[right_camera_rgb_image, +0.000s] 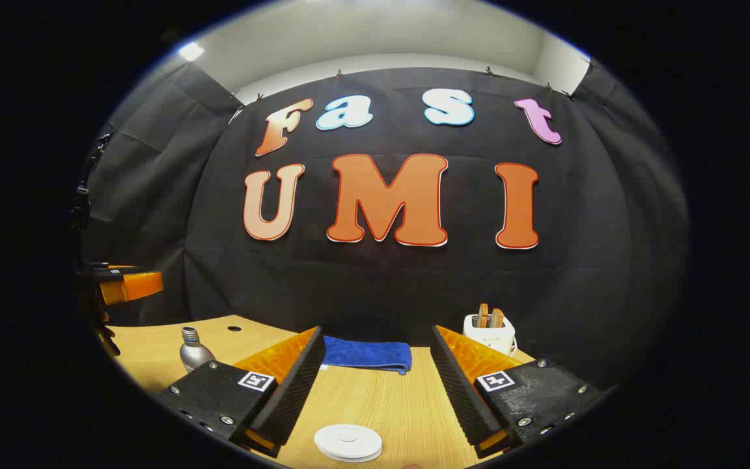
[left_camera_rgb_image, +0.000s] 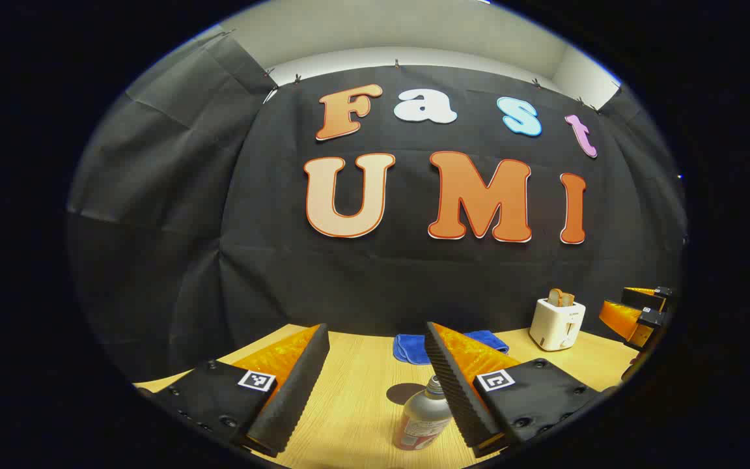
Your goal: Open the teacup lid with one hand, grasp the water bottle and pour water into the teacup with the other hand; after pouring, place the water bottle on the coaster and then close the teacup lid.
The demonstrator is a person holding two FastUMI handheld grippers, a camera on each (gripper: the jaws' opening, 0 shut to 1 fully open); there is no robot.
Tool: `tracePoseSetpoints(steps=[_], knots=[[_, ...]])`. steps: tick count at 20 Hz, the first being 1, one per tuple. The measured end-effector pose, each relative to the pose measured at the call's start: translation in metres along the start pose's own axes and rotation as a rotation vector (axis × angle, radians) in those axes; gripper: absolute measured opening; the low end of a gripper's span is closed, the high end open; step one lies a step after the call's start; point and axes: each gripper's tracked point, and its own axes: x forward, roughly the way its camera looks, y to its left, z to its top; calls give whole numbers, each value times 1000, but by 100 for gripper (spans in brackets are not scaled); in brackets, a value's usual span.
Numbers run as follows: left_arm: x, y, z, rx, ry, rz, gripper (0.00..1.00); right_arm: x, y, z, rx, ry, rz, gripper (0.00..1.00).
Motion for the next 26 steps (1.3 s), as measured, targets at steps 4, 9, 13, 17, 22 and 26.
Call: tracePoseSetpoints(steps=[4,9,13,17,22,26], knots=[[0,-6,-2,-1,15,-10,96,-1,5,-8,10,21,22,97],[0,-7,2,4,3,-12,96,-4,11,-11,1,35,42,98],[0,-7,-1,12,12,-10,96,-9,11,-7,9,29,49,97],[-2,-7,-5,4,22,-15,96,-10,10,-9,10,38,45,97],[-7,-3,-8,14,23,-5,96,-8,16,-30,-9,86,63,97],[-10,-1,-8,15,24,1,96,-3,27,-59,-11,155,94,96]])
